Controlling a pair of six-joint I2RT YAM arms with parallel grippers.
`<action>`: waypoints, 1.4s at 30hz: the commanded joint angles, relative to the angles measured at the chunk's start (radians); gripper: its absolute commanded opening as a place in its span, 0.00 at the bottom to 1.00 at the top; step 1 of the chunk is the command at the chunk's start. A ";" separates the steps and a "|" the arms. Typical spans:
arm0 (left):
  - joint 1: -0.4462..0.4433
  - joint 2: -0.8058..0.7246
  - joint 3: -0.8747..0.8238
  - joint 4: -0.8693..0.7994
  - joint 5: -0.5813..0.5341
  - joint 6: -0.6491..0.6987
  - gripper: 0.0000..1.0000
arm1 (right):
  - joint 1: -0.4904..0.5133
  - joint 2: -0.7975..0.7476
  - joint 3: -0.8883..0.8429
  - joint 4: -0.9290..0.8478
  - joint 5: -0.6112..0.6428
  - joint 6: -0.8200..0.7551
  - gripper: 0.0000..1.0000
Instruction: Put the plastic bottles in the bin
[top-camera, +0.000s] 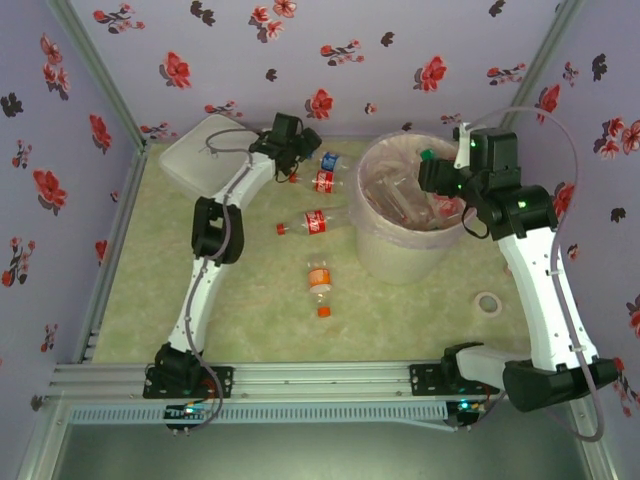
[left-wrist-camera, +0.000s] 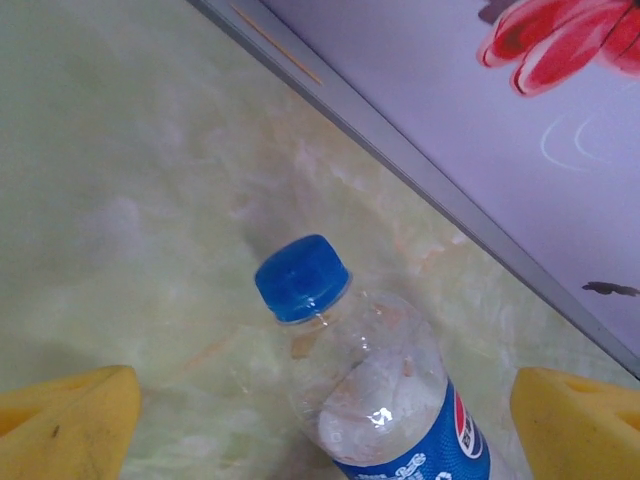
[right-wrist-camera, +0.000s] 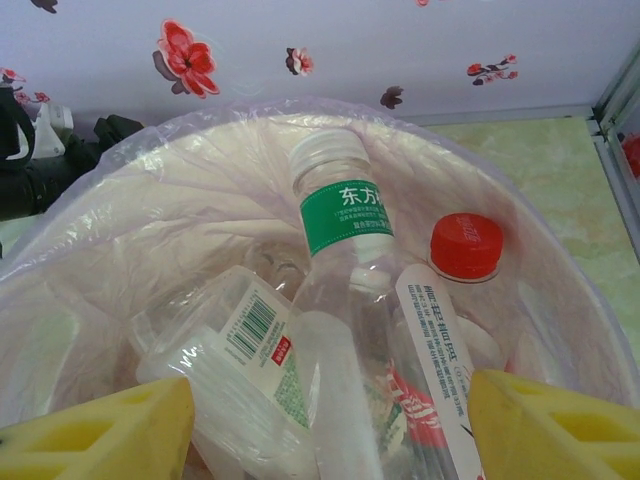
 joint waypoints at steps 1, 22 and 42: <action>-0.016 0.077 0.098 -0.037 0.036 -0.058 0.94 | -0.007 -0.017 -0.019 0.034 0.004 -0.025 0.73; -0.045 0.228 0.130 0.151 0.085 -0.229 0.77 | -0.020 -0.035 -0.056 0.042 0.019 -0.045 0.72; 0.015 -0.062 -0.221 0.336 0.075 -0.183 0.38 | -0.021 -0.039 -0.023 0.017 0.015 -0.035 0.69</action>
